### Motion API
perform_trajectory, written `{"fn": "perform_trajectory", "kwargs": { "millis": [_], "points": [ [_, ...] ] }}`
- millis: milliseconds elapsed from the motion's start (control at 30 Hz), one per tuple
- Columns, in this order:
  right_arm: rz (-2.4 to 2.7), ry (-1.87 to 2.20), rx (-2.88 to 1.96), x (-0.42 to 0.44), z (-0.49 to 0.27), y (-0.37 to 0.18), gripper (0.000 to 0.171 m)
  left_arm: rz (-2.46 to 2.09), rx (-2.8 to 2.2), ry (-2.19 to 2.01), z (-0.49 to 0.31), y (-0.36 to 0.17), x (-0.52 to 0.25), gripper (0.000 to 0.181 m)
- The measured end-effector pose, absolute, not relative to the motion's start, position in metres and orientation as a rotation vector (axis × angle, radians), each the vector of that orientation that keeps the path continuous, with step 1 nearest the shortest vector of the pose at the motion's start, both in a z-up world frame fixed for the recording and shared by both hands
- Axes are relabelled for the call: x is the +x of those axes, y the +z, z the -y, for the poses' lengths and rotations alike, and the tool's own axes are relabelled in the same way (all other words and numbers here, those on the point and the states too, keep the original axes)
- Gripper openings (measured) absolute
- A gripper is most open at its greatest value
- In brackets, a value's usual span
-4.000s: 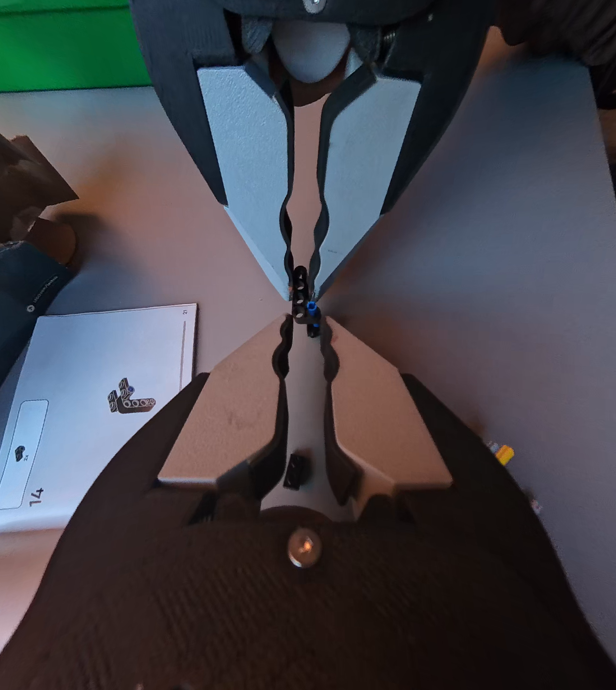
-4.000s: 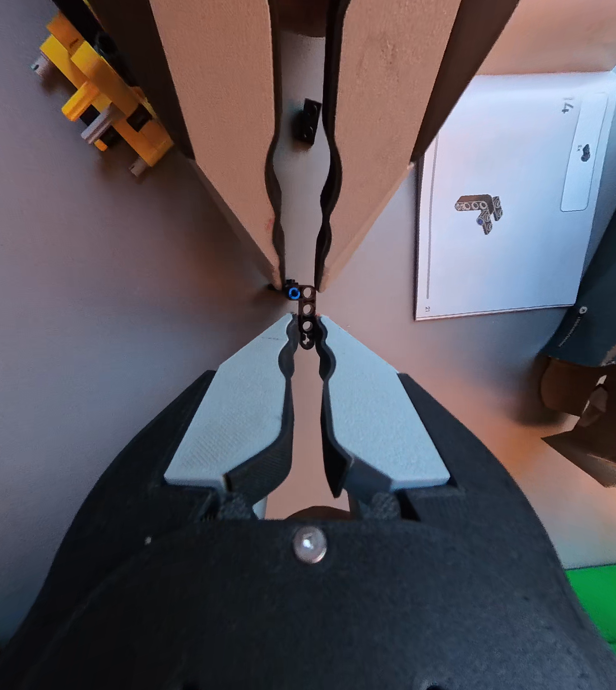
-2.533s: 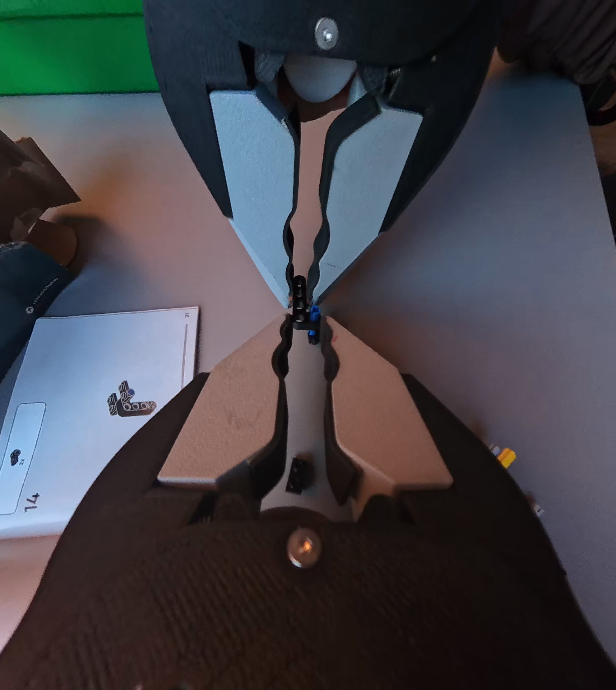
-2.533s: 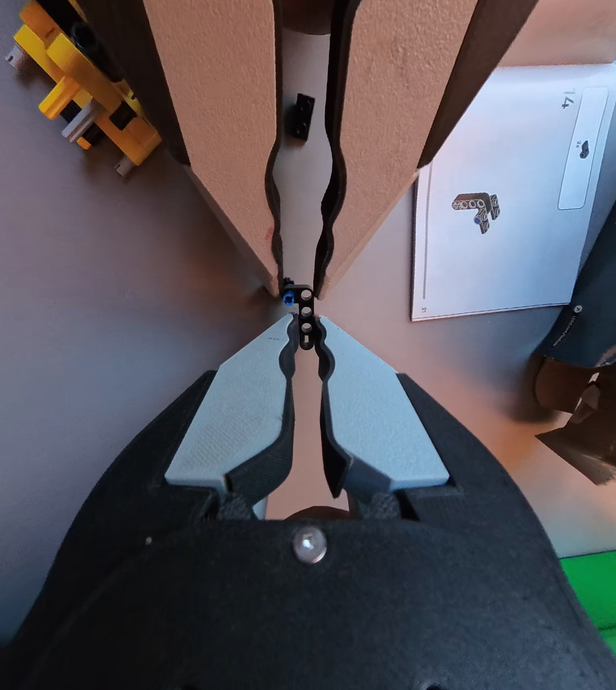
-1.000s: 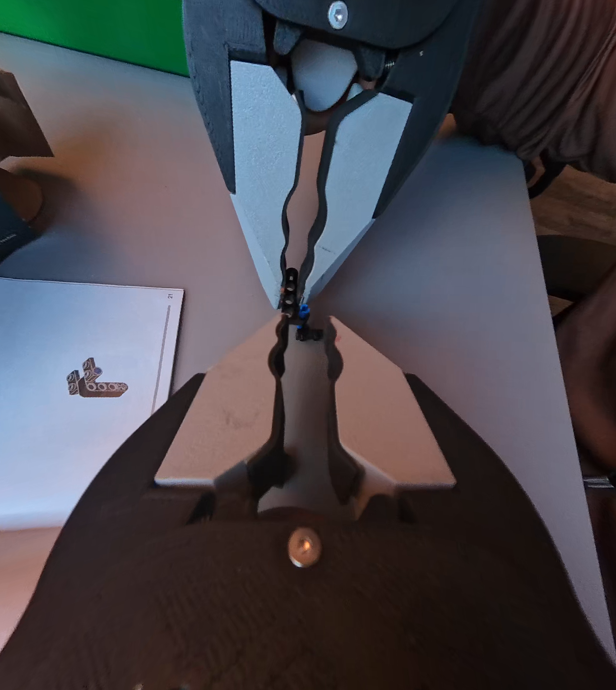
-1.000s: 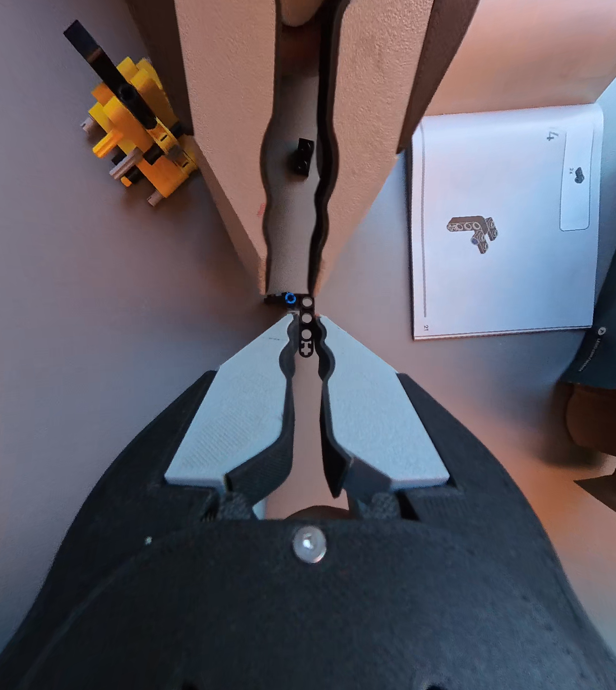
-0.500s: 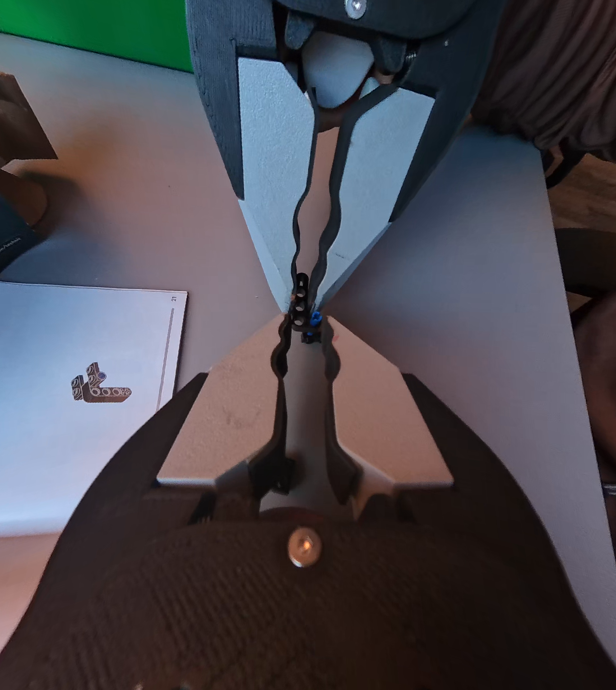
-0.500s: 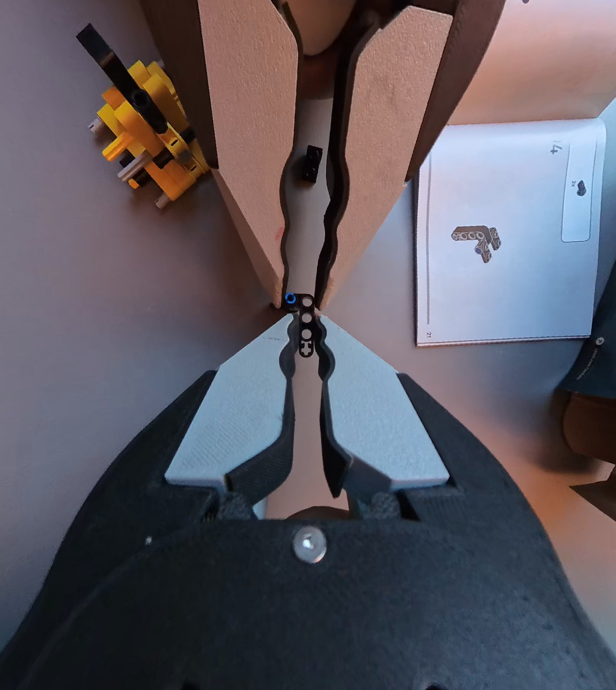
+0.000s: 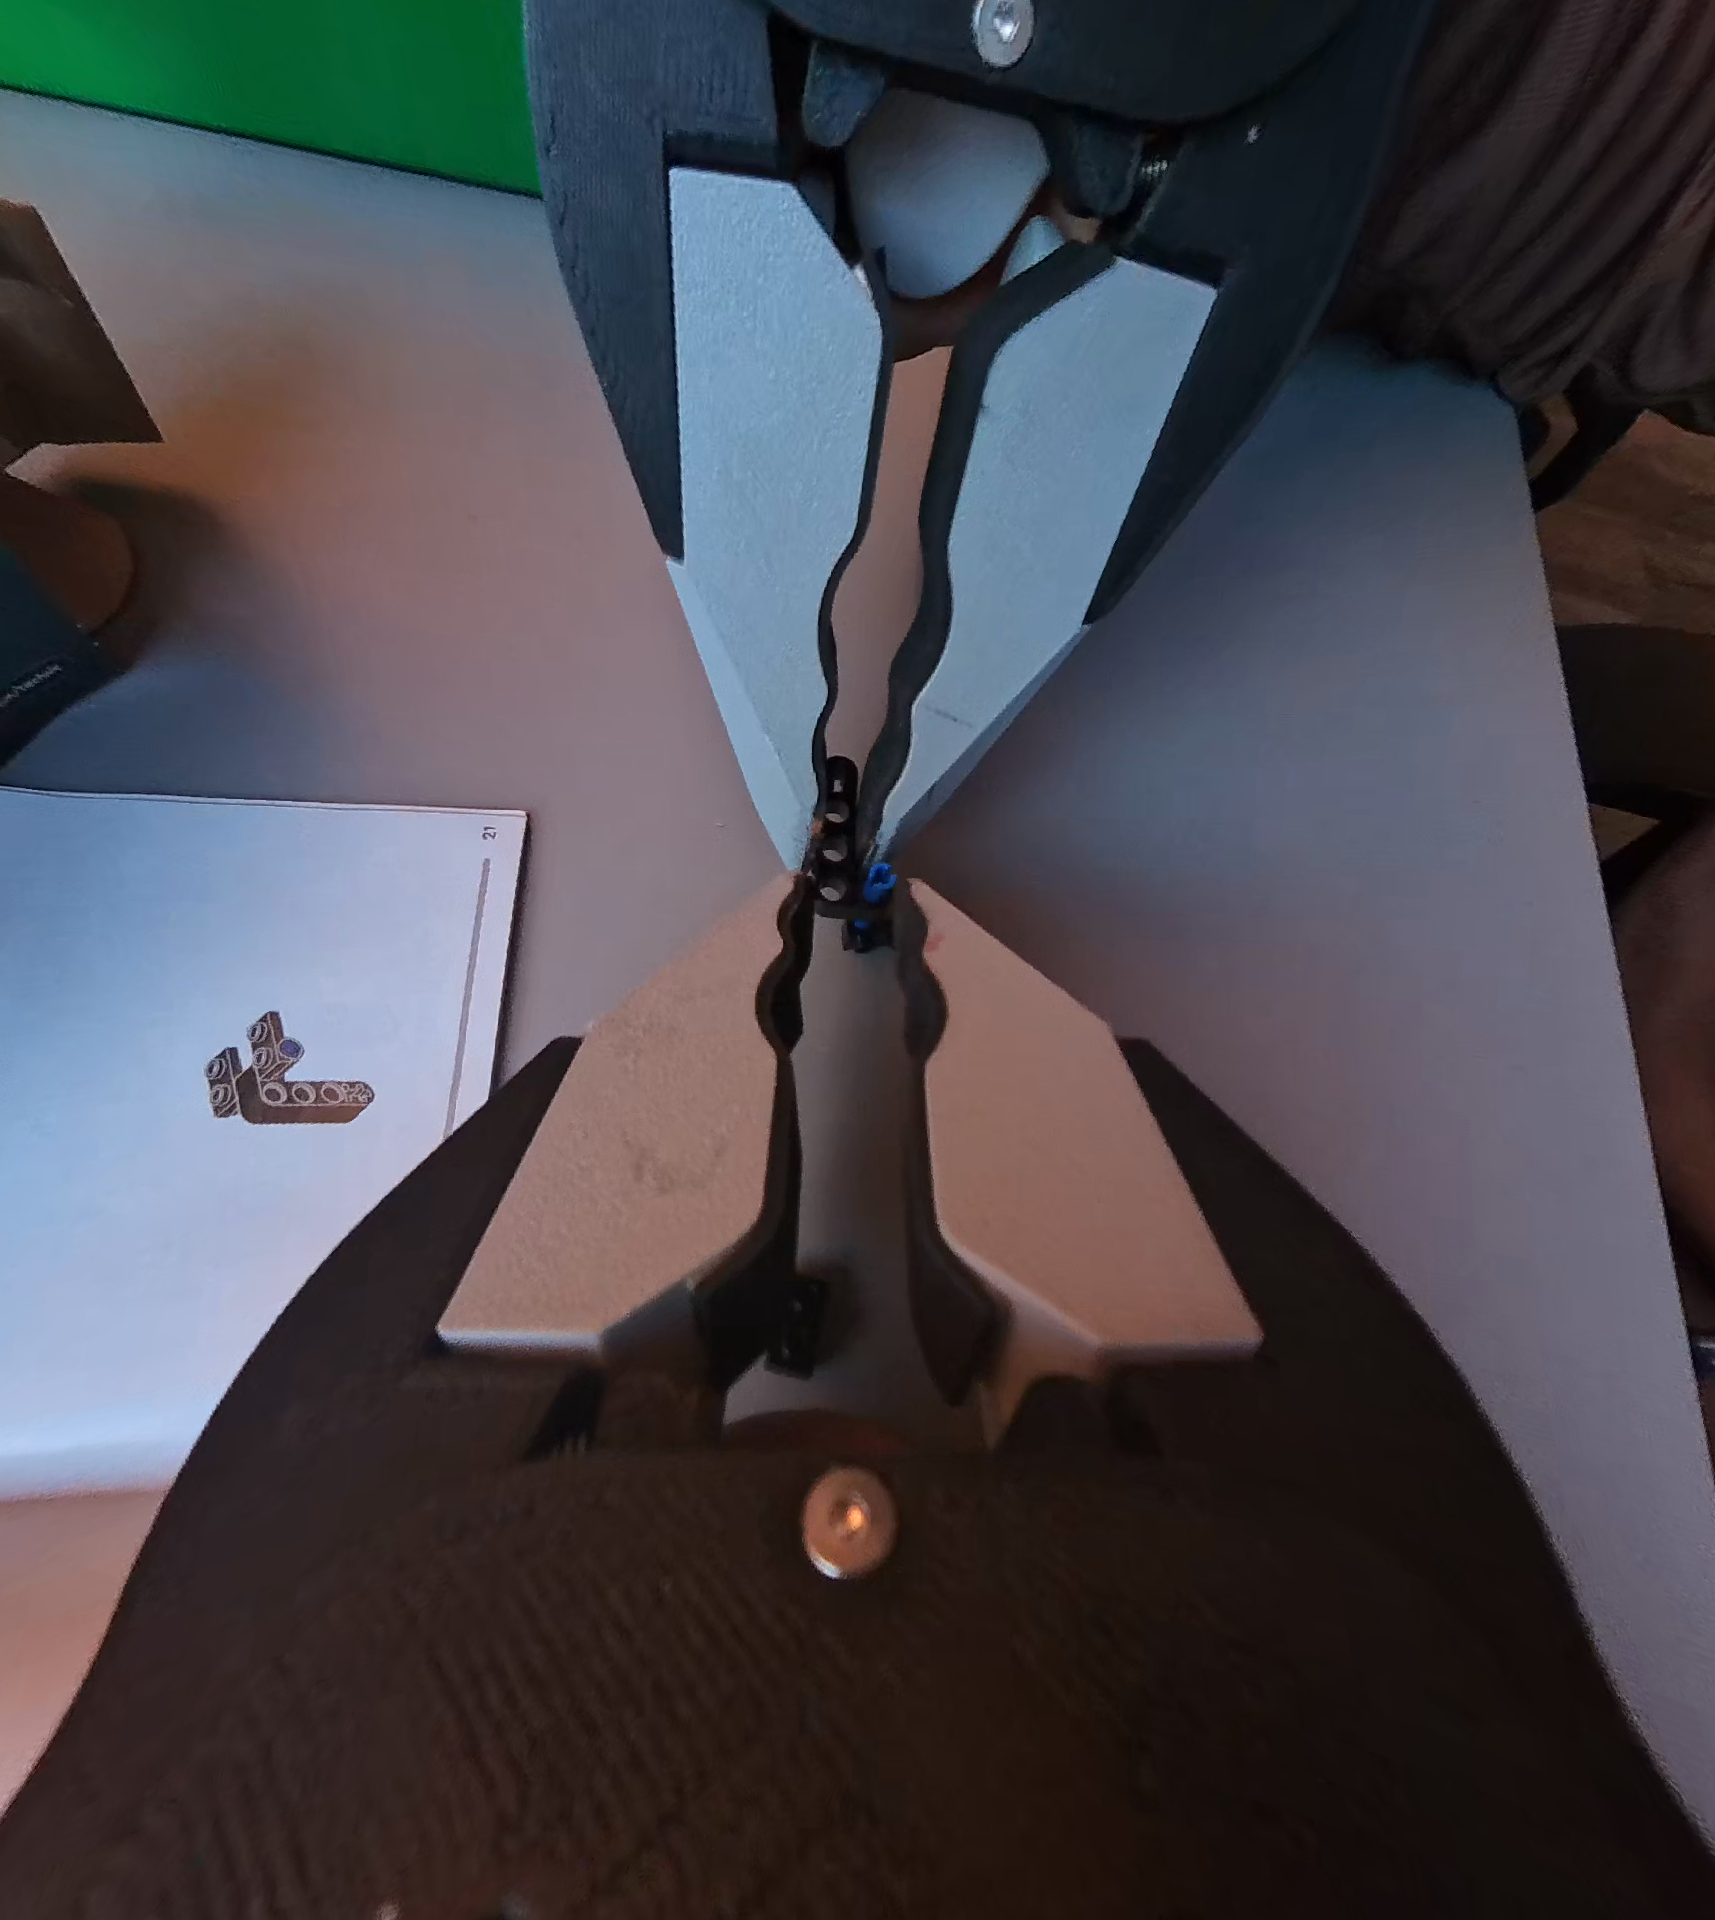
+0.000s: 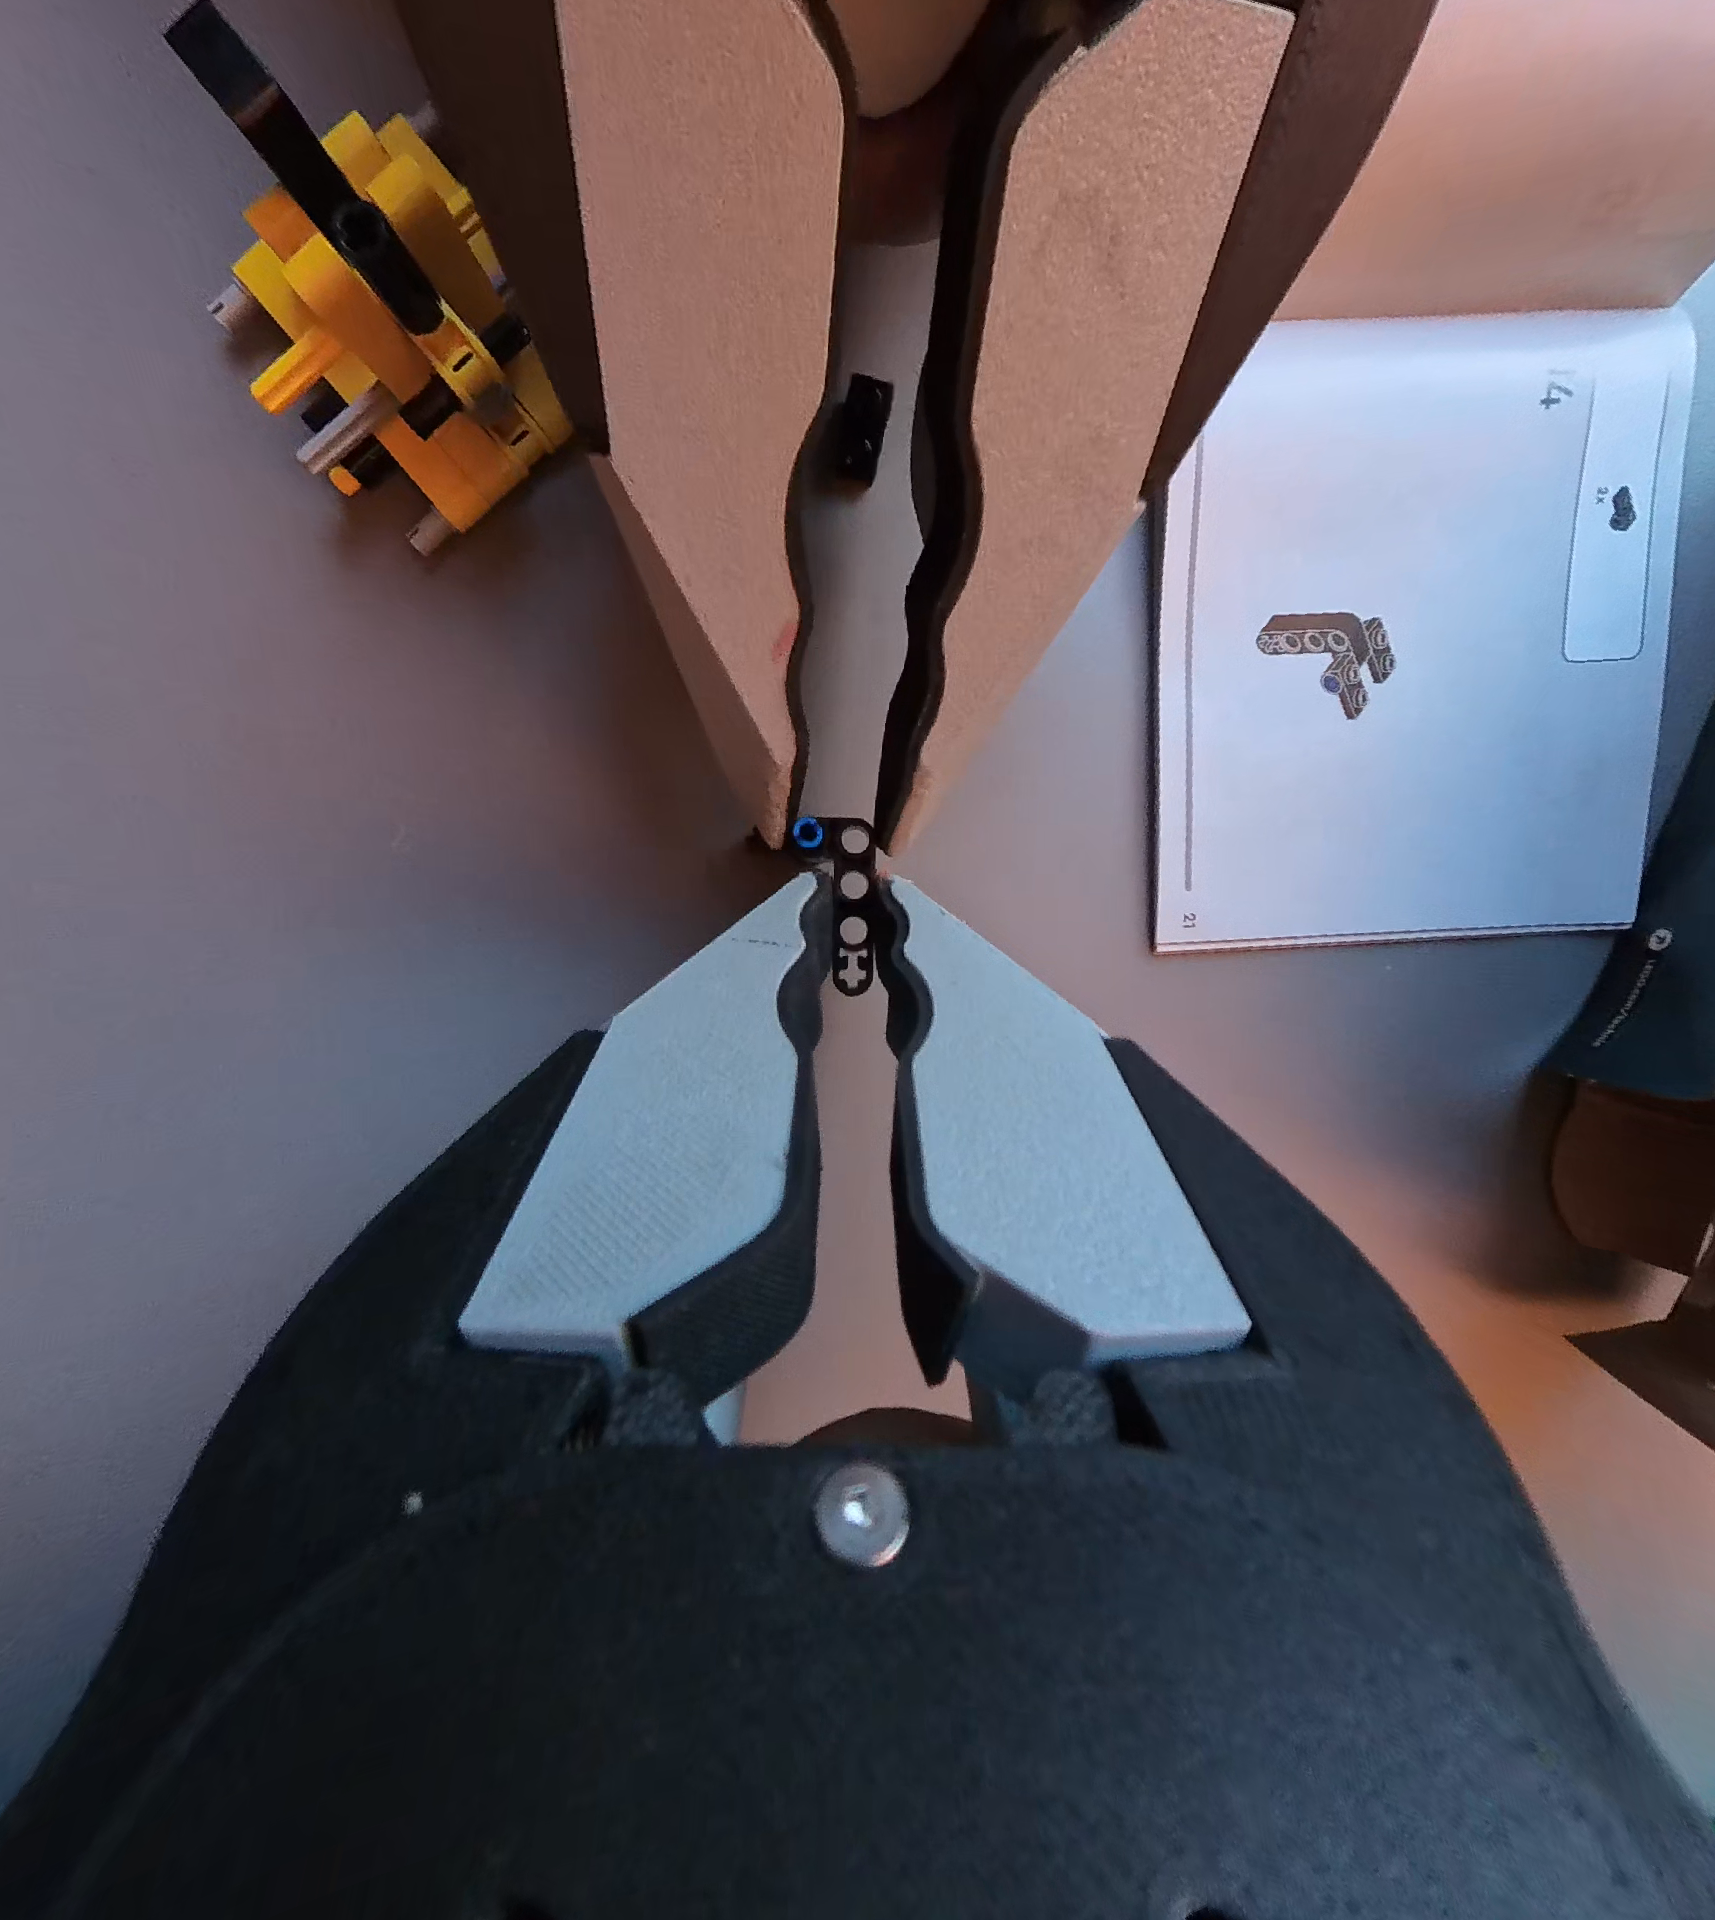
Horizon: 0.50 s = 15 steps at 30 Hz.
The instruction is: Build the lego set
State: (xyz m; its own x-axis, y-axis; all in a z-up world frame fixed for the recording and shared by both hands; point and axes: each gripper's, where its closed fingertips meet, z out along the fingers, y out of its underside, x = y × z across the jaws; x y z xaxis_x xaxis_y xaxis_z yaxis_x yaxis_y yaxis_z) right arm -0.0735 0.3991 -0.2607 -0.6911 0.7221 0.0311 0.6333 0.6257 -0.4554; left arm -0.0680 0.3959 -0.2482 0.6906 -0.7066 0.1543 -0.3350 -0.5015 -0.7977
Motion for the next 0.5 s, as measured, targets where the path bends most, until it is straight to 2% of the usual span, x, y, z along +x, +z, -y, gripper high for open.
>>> {"fn": "perform_trajectory", "kwargs": {
  "millis": [500],
  "points": [
    [2.643,0.597,-1.108,-0.0747,-0.3975,-0.261,0.004,-0.797,-2.09,-0.594,-0.3962,-0.2444,-0.0666,0.011]
  ]
}}
